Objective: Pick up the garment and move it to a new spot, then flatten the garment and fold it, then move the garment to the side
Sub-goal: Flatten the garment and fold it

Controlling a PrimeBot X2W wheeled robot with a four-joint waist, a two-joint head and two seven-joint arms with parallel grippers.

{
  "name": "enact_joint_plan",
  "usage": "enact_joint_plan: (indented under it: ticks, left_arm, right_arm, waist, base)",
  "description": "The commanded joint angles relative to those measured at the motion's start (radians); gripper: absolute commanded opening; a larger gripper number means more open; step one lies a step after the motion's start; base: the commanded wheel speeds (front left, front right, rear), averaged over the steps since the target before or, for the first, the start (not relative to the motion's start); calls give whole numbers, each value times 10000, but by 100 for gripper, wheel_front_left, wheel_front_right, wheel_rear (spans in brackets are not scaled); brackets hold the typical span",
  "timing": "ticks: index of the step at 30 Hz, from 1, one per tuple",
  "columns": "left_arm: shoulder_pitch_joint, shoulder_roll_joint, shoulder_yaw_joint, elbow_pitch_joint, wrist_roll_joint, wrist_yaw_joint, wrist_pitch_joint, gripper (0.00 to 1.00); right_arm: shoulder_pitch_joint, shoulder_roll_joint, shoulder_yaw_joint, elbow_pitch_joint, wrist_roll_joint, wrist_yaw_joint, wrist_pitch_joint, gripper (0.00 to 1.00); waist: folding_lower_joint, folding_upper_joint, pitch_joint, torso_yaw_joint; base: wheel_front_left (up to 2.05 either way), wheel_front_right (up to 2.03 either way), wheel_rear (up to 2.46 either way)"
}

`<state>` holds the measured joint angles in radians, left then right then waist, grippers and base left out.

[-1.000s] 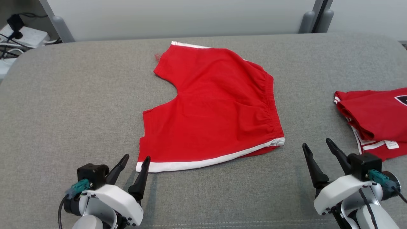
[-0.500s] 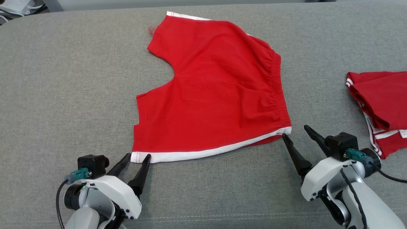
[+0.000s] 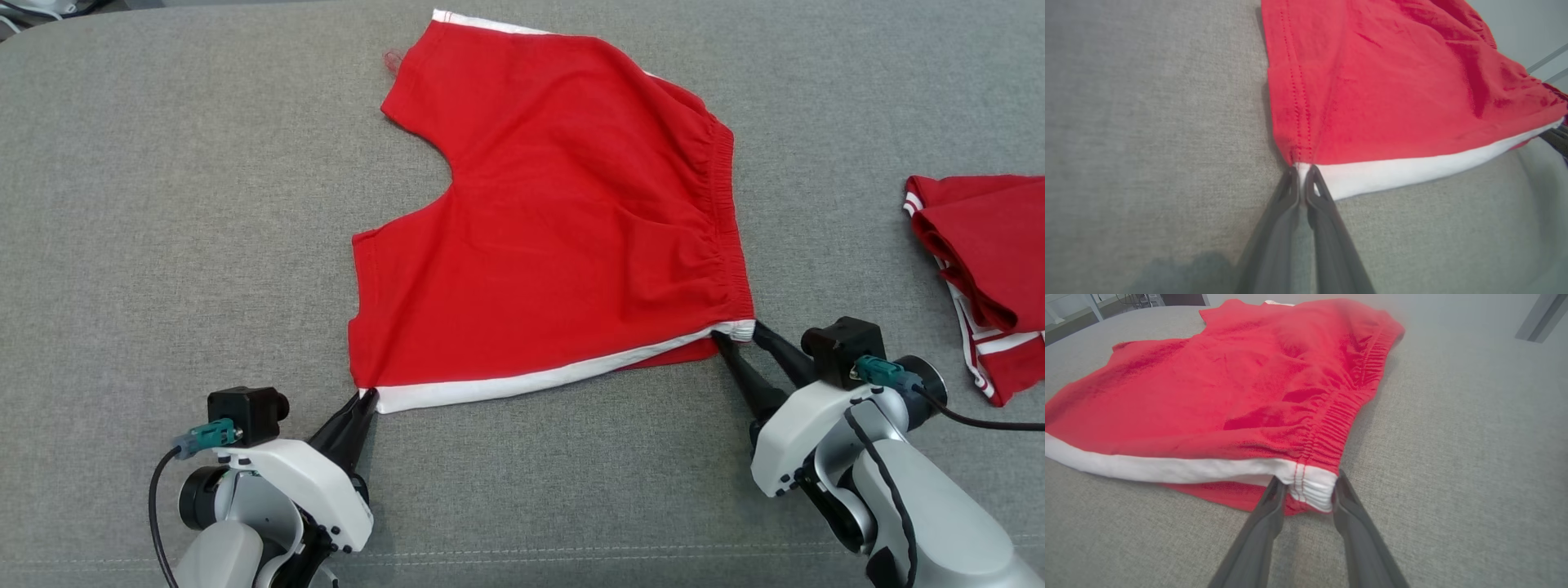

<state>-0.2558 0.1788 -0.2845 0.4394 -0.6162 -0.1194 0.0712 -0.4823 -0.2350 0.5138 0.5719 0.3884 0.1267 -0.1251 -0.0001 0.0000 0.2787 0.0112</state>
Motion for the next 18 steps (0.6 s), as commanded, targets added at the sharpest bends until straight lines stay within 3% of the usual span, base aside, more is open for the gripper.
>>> enact_joint_plan:
  ticks: [1, 10, 15, 18]
  left_arm:
    - [-303, 232, 225, -113, -131, -57, 8, 0]
    - [280, 444, 233, -341, -862, -96, -89, 0]
    - [1337, 791, 370, -1149, -1135, 18, 199, 0]
    - [2275, 1057, 458, -2348, -1367, 298, 678, 0]
  right_arm:
    - [-123, -97, 250, -70, 191, 40, -179, 0]
    - [944, -539, 265, -361, 979, 40, -616, 0]
    - [2167, -1003, 279, -1487, 1221, 40, -494, 0]
    - [3115, -1284, 32, -2469, 1313, 40, -60, 0]
  waist:
    - [1, 0, -8, -11]
    - [1, 0, -325, 129]
    - [1, 0, -516, 85]
    - [1, 0, -522, 98]
  base:
    - [0, 0, 0]
    - [0, 0, 0]
    - [0, 0, 0]
    - [0, 0, 0]
